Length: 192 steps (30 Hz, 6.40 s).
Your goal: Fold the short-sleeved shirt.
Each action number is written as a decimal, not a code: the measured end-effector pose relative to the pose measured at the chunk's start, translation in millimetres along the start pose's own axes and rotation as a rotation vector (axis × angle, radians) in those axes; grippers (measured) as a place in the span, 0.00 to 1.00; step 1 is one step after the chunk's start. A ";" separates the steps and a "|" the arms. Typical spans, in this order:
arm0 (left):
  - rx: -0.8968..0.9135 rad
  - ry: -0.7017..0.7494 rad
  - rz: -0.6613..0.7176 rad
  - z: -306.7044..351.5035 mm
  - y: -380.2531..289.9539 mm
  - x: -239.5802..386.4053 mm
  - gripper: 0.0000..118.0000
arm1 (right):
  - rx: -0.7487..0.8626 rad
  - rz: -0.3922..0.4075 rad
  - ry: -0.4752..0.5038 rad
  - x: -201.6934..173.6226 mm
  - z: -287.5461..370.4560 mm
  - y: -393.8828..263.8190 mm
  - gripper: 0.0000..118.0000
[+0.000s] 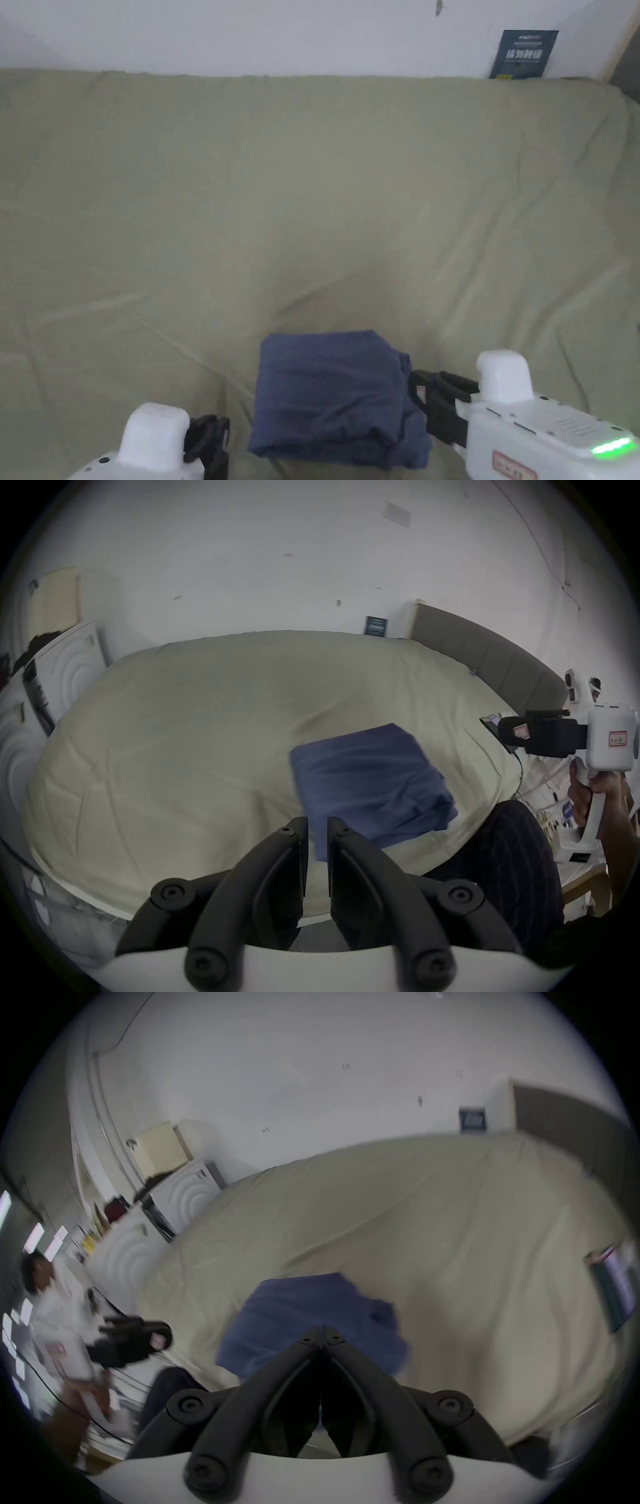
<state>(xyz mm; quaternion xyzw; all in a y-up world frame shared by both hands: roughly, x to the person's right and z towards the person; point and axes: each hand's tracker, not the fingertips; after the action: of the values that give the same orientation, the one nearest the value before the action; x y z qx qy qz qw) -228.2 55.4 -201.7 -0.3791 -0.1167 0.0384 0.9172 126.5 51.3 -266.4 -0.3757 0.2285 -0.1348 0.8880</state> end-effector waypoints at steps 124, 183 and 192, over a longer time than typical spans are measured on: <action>0.785 0.234 -0.137 155.4 194.5 34.7 1.00 | 0.697 0.435 -0.414 -90.2 177.3 161.1 0.91; 0.801 0.255 -0.129 150.6 190.9 38.4 1.00 | 0.670 0.154 -0.447 -81.2 178.1 177.4 1.00; 0.804 0.258 -0.135 149.6 191.8 40.0 1.00 | 0.695 0.147 -0.418 -76.6 180.8 175.9 1.00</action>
<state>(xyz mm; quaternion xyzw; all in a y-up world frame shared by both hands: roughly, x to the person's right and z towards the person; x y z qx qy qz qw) -222.3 300.5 -226.9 0.0155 -0.0012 -0.0273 0.9995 164.3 312.1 -260.4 -0.0554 0.0103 -0.0608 0.9966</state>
